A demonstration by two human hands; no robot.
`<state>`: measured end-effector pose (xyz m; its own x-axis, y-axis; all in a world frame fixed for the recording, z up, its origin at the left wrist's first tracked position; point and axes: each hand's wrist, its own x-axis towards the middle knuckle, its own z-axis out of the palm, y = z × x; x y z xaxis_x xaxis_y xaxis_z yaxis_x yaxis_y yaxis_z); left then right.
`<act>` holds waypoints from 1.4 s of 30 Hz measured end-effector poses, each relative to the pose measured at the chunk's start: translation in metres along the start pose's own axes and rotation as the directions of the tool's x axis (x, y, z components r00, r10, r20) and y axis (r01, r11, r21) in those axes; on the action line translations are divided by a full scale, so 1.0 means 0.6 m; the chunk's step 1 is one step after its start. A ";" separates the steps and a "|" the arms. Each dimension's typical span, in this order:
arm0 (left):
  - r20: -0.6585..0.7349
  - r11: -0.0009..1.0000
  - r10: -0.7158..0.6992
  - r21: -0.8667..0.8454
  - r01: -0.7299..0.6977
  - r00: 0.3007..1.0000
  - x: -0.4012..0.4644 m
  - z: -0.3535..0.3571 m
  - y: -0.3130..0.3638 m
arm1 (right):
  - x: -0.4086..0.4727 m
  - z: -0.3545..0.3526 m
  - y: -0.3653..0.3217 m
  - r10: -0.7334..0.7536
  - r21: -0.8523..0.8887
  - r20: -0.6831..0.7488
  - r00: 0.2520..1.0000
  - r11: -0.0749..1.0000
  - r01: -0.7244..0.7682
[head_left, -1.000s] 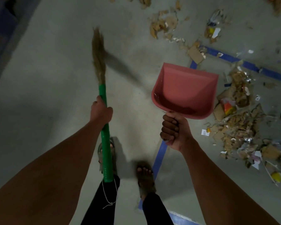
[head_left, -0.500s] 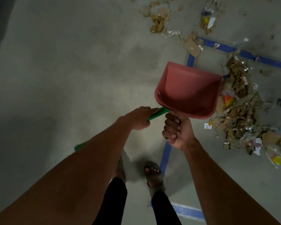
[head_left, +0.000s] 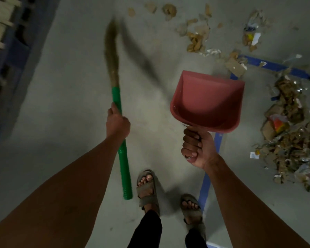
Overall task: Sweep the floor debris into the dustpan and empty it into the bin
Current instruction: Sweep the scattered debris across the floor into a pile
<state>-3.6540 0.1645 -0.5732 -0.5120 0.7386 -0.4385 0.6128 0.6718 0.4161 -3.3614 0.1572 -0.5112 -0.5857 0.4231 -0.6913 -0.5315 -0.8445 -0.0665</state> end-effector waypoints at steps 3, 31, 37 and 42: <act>0.059 0.968 -0.252 0.007 0.252 0.966 0.032 -0.013 -0.027 | 0.034 0.018 0.010 0.013 -0.028 0.016 1.000 1.000 -0.012; 0.280 0.769 0.543 0.214 -0.603 0.792 0.115 -0.043 -0.003 | 0.046 0.015 -0.057 -0.133 0.039 0.036 0.990 0.991 0.132; 0.215 0.938 0.189 0.249 -0.241 0.958 0.157 -0.053 0.051 | 0.074 0.024 -0.080 -0.108 0.066 0.048 0.993 0.992 0.105; 0.433 0.872 0.230 0.305 -0.382 0.871 0.160 -0.003 0.129 | 0.097 0.025 -0.131 -0.103 0.055 0.041 0.994 0.993 0.101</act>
<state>-3.6566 0.2877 -0.5817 -0.0447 0.7738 -0.6319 0.9139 0.2872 0.2870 -3.3630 0.2530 -0.5356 -0.5528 0.5209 -0.6504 -0.6203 -0.7785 -0.0964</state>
